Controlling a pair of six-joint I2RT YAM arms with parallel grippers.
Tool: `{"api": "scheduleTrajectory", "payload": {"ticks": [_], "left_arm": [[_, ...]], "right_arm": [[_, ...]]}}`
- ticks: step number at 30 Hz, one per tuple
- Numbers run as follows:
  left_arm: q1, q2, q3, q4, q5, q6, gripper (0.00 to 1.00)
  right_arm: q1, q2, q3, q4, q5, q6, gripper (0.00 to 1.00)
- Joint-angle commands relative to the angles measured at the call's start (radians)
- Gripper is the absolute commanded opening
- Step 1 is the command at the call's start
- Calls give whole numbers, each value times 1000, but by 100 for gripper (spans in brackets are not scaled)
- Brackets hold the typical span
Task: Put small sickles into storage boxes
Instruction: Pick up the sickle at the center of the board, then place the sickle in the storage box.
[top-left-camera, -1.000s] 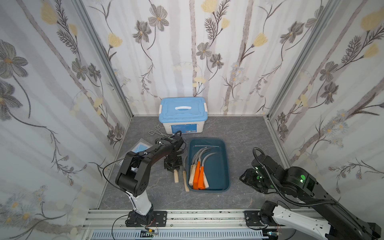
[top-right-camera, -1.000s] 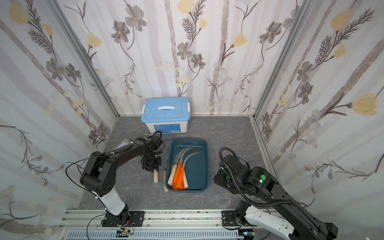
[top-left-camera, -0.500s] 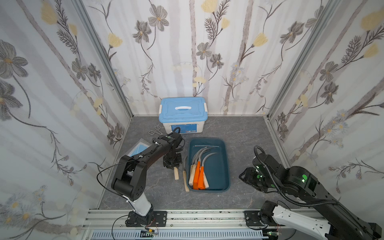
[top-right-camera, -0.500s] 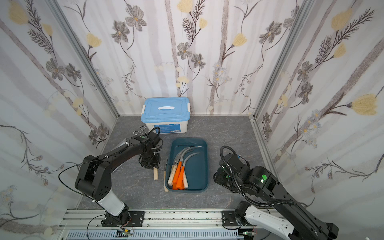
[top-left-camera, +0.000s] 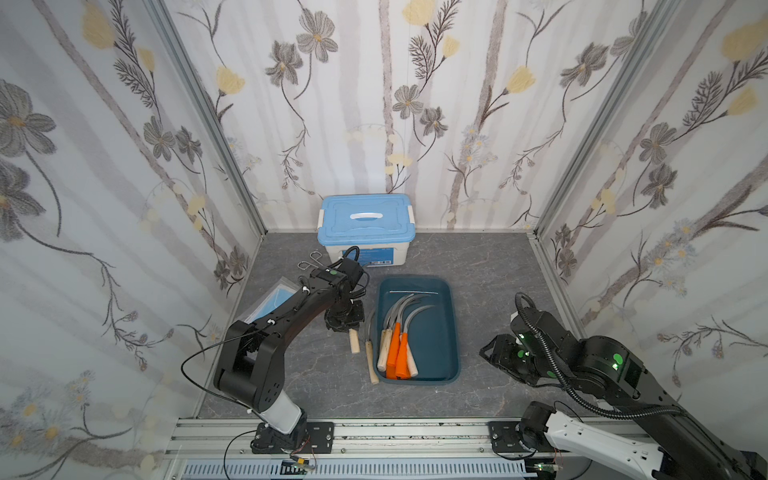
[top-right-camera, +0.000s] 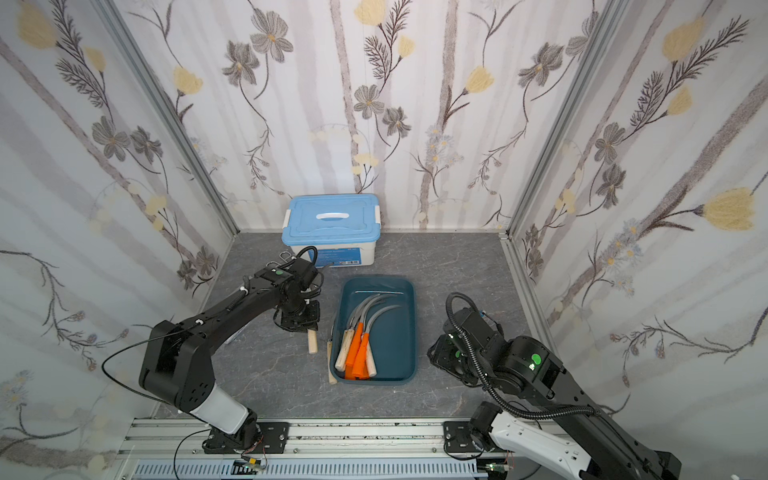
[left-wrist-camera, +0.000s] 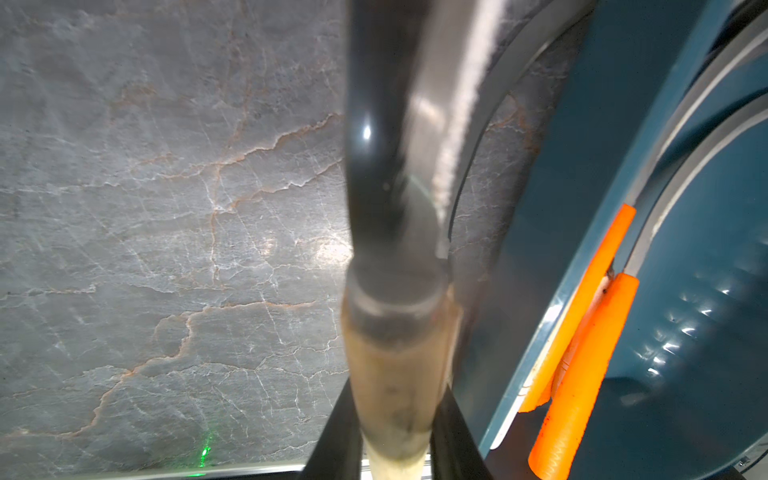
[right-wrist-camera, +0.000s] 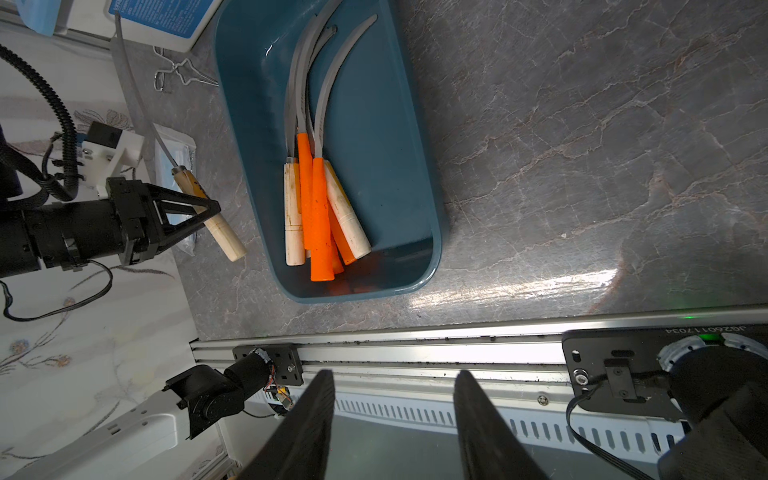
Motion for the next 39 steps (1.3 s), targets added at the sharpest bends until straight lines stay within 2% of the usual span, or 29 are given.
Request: {"api": "scheduleTrajectory", "payload": {"ticks": [1, 11, 21, 37, 39], "left_arm": [[-9, -11, 20, -9, 7, 9, 0], [-52, -5, 86, -14, 2, 30, 0], [-139, 20, 148, -7, 3, 48, 0], [-267, 129, 218, 9, 16, 65, 0], [-279, 152, 259, 8, 19, 69, 0]], "right_arm": [[-1, 13, 8, 40, 23, 2, 49], [-1, 12, 8, 44, 26, 2, 49], [-2, 8, 11, 38, 23, 0, 49], [-1, -20, 8, 15, 25, 7, 49], [-1, -21, 9, 10, 26, 7, 49]]}}
